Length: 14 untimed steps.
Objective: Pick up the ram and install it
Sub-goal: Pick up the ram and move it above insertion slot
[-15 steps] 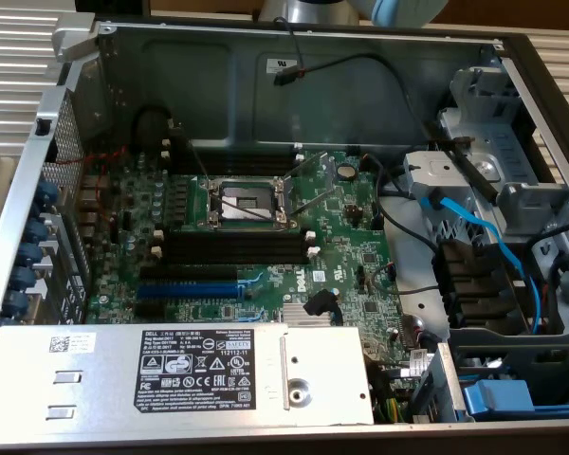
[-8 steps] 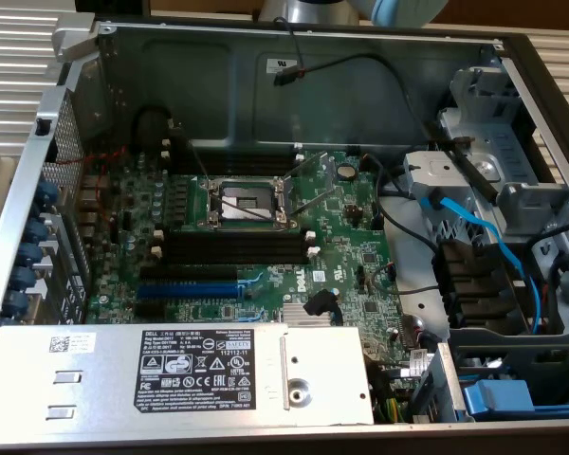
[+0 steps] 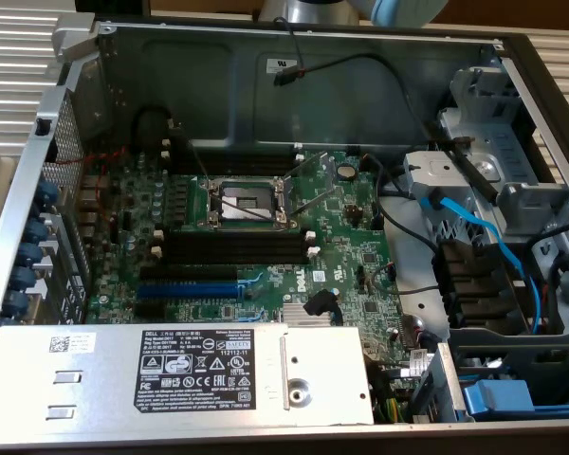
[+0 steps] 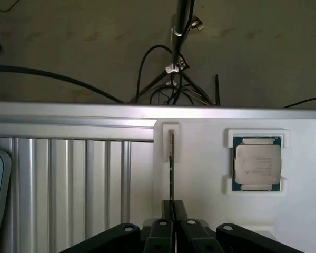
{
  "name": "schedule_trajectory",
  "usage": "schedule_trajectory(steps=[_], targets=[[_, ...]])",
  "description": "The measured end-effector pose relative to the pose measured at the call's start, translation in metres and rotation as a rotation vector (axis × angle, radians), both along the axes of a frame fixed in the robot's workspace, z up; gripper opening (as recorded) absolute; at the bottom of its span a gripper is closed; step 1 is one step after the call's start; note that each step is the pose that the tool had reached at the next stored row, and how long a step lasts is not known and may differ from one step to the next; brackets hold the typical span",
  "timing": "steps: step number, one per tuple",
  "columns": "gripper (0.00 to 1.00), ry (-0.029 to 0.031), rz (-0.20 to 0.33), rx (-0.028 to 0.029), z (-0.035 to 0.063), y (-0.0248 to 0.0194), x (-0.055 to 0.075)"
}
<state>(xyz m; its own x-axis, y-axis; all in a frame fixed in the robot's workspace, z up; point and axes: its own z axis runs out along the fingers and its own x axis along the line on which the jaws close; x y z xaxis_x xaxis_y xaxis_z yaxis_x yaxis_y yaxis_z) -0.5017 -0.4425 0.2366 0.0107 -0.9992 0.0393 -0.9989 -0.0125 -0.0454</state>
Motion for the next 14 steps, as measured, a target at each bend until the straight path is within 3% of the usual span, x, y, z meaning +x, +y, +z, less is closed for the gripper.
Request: schedule_trajectory(steps=[9,14], targets=[[0.12,-0.0034,0.000,0.0000,0.0151,0.0000,0.000],[0.12,-0.0040,0.000,0.0001,0.0180,0.0000,0.000]])
